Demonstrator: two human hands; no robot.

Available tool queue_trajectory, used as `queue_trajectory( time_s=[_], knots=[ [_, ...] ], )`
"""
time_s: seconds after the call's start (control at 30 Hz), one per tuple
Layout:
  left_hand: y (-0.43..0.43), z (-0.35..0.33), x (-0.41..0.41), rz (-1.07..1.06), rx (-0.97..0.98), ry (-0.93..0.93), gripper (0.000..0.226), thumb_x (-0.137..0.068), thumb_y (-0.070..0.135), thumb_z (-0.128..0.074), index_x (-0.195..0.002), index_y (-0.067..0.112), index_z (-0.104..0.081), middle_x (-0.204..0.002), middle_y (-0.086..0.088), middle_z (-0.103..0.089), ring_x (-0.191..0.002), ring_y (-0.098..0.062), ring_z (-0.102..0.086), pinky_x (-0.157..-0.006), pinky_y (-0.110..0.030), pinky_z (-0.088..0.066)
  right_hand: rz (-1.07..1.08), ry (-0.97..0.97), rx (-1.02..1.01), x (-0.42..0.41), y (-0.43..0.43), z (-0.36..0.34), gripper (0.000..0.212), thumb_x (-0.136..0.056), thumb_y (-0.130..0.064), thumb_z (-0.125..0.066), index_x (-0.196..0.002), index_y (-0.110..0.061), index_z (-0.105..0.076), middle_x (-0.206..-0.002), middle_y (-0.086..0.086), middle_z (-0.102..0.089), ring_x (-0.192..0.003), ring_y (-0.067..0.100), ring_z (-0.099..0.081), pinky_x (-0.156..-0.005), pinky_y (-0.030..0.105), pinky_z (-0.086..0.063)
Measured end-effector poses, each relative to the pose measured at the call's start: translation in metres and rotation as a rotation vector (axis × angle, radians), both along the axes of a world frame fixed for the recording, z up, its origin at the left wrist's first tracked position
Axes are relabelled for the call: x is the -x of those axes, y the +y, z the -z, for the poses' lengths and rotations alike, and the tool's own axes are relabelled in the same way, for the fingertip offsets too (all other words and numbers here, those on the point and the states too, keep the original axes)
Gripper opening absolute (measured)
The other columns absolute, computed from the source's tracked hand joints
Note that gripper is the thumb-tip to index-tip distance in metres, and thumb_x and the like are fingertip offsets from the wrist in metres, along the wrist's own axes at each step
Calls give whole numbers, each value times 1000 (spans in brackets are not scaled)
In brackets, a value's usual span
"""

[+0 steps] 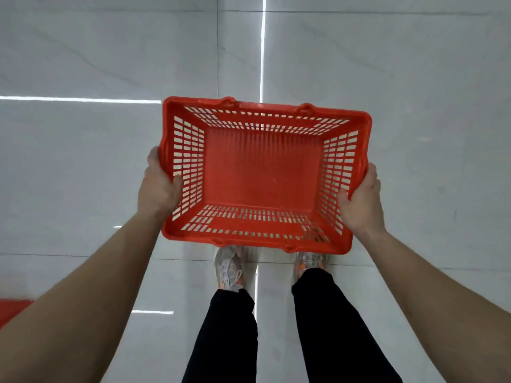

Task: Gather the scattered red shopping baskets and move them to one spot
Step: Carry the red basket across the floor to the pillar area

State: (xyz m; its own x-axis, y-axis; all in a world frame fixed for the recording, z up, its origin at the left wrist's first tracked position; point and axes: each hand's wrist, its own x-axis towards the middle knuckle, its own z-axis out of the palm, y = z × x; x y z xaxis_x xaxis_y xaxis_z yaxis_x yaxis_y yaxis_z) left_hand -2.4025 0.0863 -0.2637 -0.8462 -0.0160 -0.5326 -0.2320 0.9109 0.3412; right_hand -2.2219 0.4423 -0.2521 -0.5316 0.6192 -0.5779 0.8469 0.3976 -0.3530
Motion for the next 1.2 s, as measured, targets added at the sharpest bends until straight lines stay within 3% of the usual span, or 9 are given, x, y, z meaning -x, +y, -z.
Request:
queue_trajectory(
  time_s=[0.1, 0.2, 0.27, 0.4, 0.67, 0.9, 1.03, 1.2],
  knots=[
    [-2, 13, -8, -108, -16, 58, 54, -99, 40, -46, -147, 35, -22, -132, 0, -61, -102, -25, -68, -84, -49, -54, 57, 109, -29, -4, -2, 9, 68, -93, -5, -49, -155, -16, -23, -136, 16, -48, -120, 28, -50, -95, 31, -38],
    [-9, -10, -17, -150, -30, 114, 48, -99, 43, -38, -145, 38, -26, -129, 3, -62, -96, -15, -65, -83, -45, -54, 48, 131, -49, 1, -4, -12, 67, -92, -2, -44, -154, -18, -25, -134, 13, -49, -116, 19, -50, -93, 31, -39],
    [-21, -42, -26, -190, -51, 147, 47, -99, 33, -38, -145, 37, -28, -126, 8, -61, -95, -9, -60, -84, -40, -51, 22, 165, -56, 9, -8, -43, 65, -91, -3, -44, -152, -21, -28, -133, 10, -50, -110, 12, -48, -91, 31, -40],
    [-58, -140, -53, -289, -103, 115, 54, -95, 14, -39, -142, 38, -30, -119, 14, -57, -92, -8, -57, -85, -38, -48, -78, 226, -20, 37, -20, -136, 62, -88, -5, -44, -148, -22, -34, -132, 9, -53, -117, 23, -53, -96, 38, -44],
    [-134, -397, -133, -608, -112, 159, 46, -90, 39, -41, -136, 38, -34, -105, 18, -58, -71, 6, -55, -74, -31, -49, -336, 310, 46, 108, -94, -365, 60, -91, -19, -45, -149, -27, -36, -140, 7, -52, -125, 26, -52, -102, 42, -41],
    [-160, -556, -232, -953, -8, 325, 52, -93, 25, -42, -142, 41, -29, -125, 4, -62, -101, -15, -60, -89, -38, -47, -669, 428, 224, 147, -166, -493, 56, -89, -26, -50, -143, -32, -40, -133, 4, -56, -117, 22, -56, -96, 39, -43],
    [-149, -605, -317, -1242, 98, 487, 51, -97, 15, -44, -144, 32, -37, -127, -1, -62, -108, -21, -61, -94, -38, -45, -879, 501, 338, 139, -213, -544, 54, -88, -31, -48, -141, -35, -40, -130, -1, -56, -110, 13, -55, -94, 37, -45],
    [-114, -646, -427, -1600, 132, 612, 55, -93, 10, -45, -144, 30, -39, -131, -5, -61, -114, -24, -59, -101, -39, -44, -1156, 525, 406, 103, -273, -598, 60, -86, -30, -50, -145, -29, -39, -132, 1, -56, -117, 21, -57, -99, 41, -46]
  ],
)
